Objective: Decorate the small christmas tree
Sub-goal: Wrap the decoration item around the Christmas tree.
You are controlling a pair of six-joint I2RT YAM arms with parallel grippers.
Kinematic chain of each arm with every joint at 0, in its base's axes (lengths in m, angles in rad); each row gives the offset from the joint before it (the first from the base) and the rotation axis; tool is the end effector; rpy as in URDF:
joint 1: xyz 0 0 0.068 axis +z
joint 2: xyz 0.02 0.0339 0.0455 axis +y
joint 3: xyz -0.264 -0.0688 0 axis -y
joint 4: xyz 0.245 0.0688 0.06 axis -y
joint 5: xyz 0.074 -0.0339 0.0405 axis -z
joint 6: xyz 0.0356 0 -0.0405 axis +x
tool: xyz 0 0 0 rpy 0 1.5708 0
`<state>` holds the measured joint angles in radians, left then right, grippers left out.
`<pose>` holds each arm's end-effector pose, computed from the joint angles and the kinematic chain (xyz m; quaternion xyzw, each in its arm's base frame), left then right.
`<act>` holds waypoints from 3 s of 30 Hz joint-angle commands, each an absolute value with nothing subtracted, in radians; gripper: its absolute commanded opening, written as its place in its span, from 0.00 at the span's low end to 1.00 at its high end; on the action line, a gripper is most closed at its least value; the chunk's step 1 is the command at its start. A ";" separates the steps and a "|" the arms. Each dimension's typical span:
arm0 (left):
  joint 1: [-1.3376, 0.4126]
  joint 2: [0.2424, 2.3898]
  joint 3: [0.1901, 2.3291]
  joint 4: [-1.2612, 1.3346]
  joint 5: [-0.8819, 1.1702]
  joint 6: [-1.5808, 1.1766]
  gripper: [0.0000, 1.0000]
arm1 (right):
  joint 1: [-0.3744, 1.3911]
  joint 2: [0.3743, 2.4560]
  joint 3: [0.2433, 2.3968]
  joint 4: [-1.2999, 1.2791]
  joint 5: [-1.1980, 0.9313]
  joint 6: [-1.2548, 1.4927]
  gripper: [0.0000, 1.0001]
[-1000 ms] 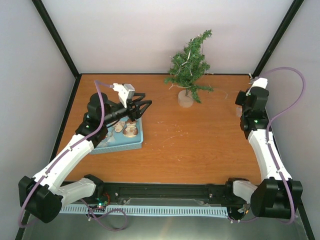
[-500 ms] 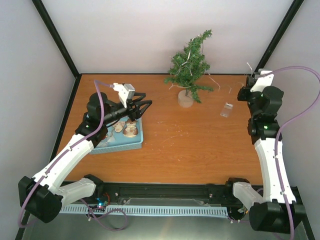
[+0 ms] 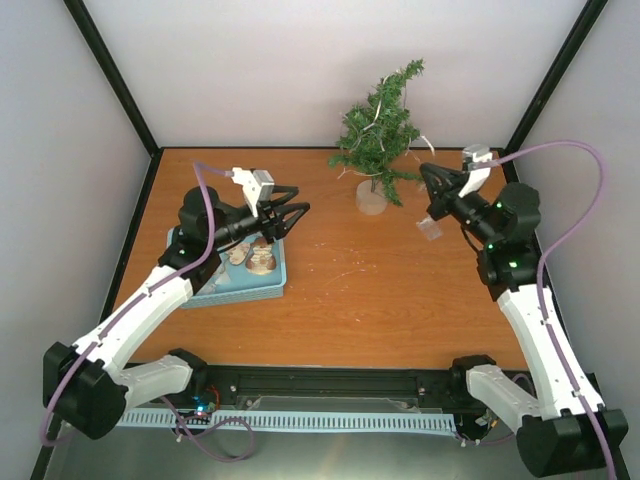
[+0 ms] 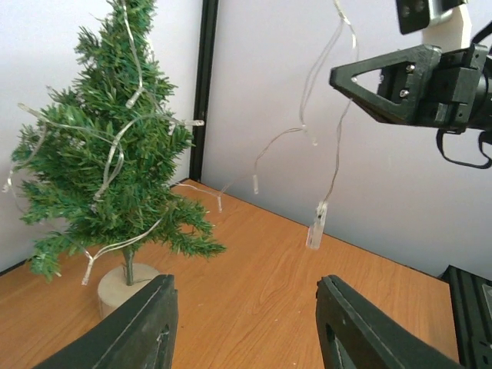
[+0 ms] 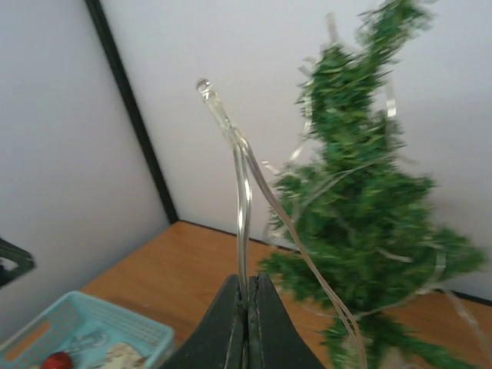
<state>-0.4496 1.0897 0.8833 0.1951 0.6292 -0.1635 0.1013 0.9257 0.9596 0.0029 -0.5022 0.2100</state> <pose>0.2185 -0.1287 0.3549 0.3117 0.6383 -0.4115 0.5710 0.2064 0.0382 0.3966 -0.1421 0.6809 0.2785 0.6623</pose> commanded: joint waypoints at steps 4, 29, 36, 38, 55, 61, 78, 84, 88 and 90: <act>-0.484 1.153 0.814 0.401 0.674 -0.183 0.50 | 0.296 1.007 0.914 0.239 -0.478 0.368 0.03; -0.665 1.635 0.896 0.779 0.712 -0.045 0.66 | 0.466 1.098 0.955 0.406 -0.390 0.500 0.03; -0.666 1.671 0.907 0.809 0.674 -0.050 0.35 | 0.468 1.096 0.956 0.435 -0.400 0.521 0.03; -0.666 1.659 0.894 0.809 0.645 -0.046 0.21 | 0.468 1.092 0.957 0.432 -0.394 0.512 0.03; -0.531 1.552 0.888 0.374 0.493 -0.182 0.05 | 0.468 1.023 0.886 0.203 -0.241 0.269 0.42; -0.446 1.543 0.956 0.251 0.461 -0.197 0.05 | 0.467 0.984 0.884 0.142 -0.218 0.151 0.62; -0.305 1.800 1.406 0.020 0.261 -0.213 0.05 | 0.468 0.918 0.972 -0.018 -0.077 0.008 1.00; -0.266 1.992 1.723 -0.168 0.255 -0.290 0.04 | 0.468 0.877 0.988 -0.027 -0.057 -0.018 1.00; -0.264 2.019 1.747 -0.179 0.203 -0.303 0.04 | 0.466 0.861 0.988 -0.019 -0.051 -0.029 1.00; -0.264 2.015 1.743 -0.184 0.156 -0.311 0.04 | 0.466 0.859 0.984 -0.015 -0.041 -0.032 1.00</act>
<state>-0.2699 2.0121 1.6978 -0.1215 0.2344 -0.2707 0.4610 0.8745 0.9623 -0.0216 -0.0715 -0.0059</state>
